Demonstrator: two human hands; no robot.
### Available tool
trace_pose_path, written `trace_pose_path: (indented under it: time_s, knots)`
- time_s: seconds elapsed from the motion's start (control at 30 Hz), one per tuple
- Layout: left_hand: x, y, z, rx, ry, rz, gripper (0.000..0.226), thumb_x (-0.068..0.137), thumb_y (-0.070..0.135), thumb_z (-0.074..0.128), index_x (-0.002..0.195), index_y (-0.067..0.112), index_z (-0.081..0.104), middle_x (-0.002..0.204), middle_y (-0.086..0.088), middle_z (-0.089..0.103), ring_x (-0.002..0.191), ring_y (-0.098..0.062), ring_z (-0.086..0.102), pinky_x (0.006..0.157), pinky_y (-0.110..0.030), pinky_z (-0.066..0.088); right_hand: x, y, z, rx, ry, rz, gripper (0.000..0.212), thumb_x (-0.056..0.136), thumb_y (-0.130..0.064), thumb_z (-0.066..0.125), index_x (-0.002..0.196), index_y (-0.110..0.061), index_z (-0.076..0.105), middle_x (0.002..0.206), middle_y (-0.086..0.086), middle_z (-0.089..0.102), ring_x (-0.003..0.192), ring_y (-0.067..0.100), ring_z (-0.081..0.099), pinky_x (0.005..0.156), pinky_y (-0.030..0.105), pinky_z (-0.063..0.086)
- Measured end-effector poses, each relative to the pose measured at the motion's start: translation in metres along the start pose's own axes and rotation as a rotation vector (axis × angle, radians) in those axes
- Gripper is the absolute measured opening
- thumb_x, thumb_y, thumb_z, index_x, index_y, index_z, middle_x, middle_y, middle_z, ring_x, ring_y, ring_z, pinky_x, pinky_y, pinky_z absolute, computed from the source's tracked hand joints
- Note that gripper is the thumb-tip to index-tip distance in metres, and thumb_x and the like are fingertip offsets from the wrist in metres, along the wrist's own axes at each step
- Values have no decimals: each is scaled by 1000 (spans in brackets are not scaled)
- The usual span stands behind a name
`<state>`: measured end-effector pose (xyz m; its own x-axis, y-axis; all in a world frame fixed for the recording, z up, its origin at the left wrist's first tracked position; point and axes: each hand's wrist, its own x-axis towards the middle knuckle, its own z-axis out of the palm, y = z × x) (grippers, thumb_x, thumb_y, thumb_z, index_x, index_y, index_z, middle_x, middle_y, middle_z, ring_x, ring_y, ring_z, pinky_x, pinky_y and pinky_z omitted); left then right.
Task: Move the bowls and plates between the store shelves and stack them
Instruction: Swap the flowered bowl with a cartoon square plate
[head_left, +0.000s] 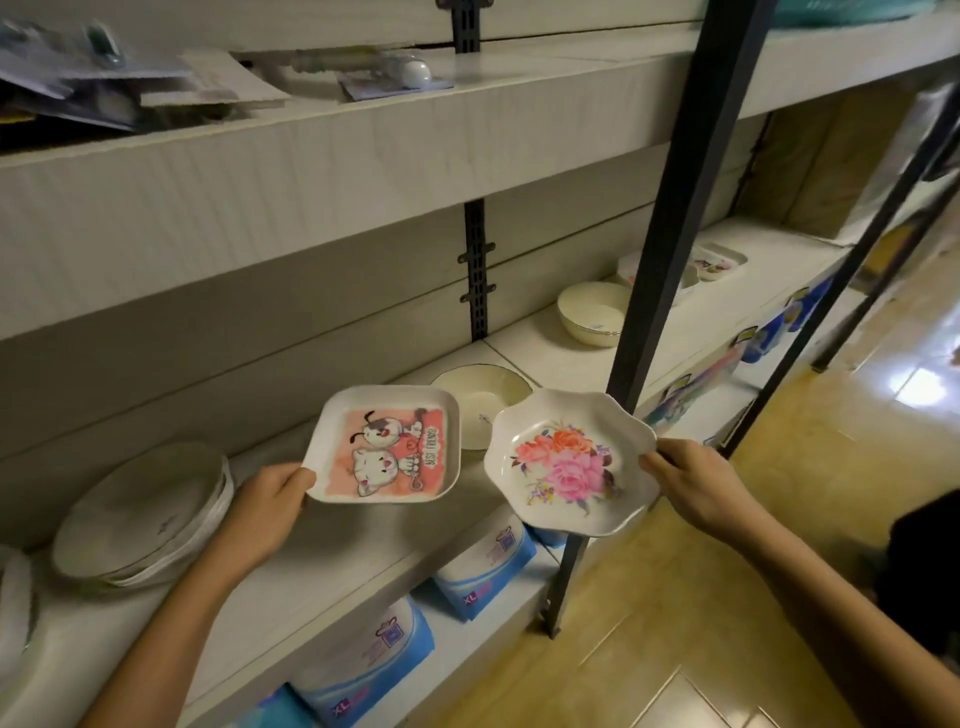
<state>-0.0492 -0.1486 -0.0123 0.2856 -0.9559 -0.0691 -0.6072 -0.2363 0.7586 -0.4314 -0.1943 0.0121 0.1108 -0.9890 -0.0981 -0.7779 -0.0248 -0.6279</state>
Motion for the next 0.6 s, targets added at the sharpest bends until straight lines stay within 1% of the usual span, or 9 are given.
trace_pose_path:
  time_s: [0.03,0.17,0.3,0.33,0.4,0.47,0.5,0.57,0.6]
  knots:
    - [-4,3,3,-10,-19,9,27,89,15,44,68,1,53,57,-7,40,58,-19,36,59,-30,26,-3,4,-3,6,8,7,33,97,-21,43,94,3,66,85,17,68,68,23,60,57,27,46]
    - [-18,25,13,-38,-73,27,30,81,26,44,62,4,51,54,-5,39,53,-19,34,57,-29,26,-11,18,-15,40,38,39,29,97,-20,43,91,-2,66,78,5,64,66,16,57,53,15,42]
    - [-27,47,26,-18,-75,61,46,73,32,39,69,-11,55,53,-5,41,50,-19,33,53,-28,24,-14,35,-30,66,66,54,31,96,-20,43,97,2,66,87,12,66,75,24,60,61,27,45]
    - [-28,52,30,-13,-73,66,47,76,32,41,72,-13,56,52,-4,41,50,-19,33,53,-28,24,-14,40,-34,68,71,54,31,96,-19,43,96,2,66,88,14,66,77,27,61,63,31,47]
    - [-31,63,41,6,-70,61,41,87,24,47,76,-14,58,54,-5,42,51,-19,34,54,-29,25,-13,51,-44,47,77,55,31,96,-19,43,90,0,66,84,15,66,76,29,61,66,37,47]
    - [-33,73,53,14,-69,56,37,90,19,46,79,-14,58,56,-7,42,53,-19,35,56,-30,25,-13,64,-56,13,88,65,31,95,-18,44,80,-1,64,74,12,63,66,24,56,60,36,43]
    - [-35,79,61,14,-68,53,36,91,17,45,80,-15,58,56,-7,42,54,-19,35,56,-30,25,-12,73,-62,6,92,67,32,95,-18,44,80,2,64,73,14,63,65,26,56,60,37,43]
    - [-41,93,77,8,-69,52,35,92,13,43,82,-17,58,56,-6,41,54,-18,35,56,-30,24,-9,92,-77,4,102,68,33,93,-20,44,87,6,65,79,20,66,72,33,59,67,45,47]
    - [-45,100,86,-1,-74,49,36,92,15,45,82,-17,58,57,-7,43,55,-19,37,56,-30,25,-9,101,-86,5,103,65,34,93,-20,44,89,6,65,81,21,67,75,35,59,69,46,47]
